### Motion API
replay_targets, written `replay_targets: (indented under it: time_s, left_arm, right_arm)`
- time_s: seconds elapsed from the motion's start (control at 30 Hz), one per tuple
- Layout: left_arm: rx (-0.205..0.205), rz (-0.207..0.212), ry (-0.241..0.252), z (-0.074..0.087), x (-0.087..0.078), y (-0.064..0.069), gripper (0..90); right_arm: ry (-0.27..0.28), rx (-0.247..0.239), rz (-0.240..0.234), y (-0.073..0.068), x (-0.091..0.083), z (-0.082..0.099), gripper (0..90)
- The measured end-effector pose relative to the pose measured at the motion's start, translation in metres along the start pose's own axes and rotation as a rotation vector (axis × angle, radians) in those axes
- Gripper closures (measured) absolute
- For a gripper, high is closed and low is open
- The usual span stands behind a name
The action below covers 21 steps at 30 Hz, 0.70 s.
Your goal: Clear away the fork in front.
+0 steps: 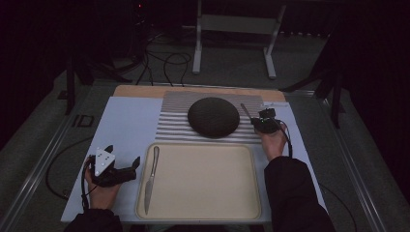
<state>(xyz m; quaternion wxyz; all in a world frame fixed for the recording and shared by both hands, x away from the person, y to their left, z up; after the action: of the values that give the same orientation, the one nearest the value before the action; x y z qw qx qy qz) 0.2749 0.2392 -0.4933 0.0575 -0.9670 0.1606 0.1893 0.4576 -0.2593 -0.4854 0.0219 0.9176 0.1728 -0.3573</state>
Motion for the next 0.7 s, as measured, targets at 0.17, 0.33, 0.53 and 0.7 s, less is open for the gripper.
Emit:
replay_targets:
  time_s: [0.17,0.33,0.53,0.7]
  left_arm:
    - [-0.021,0.015,0.002,-0.005,-0.001,0.001,0.0]
    - [-0.022,0.032,-0.014,-0.015,0.002,0.006,0.0]
    - [-0.008,0.073,-0.032,-0.024,0.008,0.014,0.0]
    - [-0.007,0.093,-0.031,-0.032,0.013,0.016,0.0]
  right_arm:
    - [0.013,-0.021,-0.016,-0.003,-0.008,0.005,86.0]
    - [0.04,-0.037,-0.05,-0.009,-0.019,0.009,85.9]
    - [0.064,-0.068,-0.09,-0.021,-0.03,0.018,86.0]
    - [0.092,-0.102,-0.119,-0.037,-0.04,0.023,85.9]
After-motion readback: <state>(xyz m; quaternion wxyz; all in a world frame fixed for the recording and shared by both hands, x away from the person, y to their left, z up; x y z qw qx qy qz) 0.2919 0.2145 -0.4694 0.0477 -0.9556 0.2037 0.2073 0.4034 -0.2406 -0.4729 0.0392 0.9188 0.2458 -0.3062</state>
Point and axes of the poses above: each handheld gripper's, and its own axes: x roughly forward along the jaws, z roughly out of its underside, y roughly to its right, the point moved 1 cm from there along x, roughly forward along the jaws, and after that the axes turned 1 degree about -z, right-handed, at the moved point
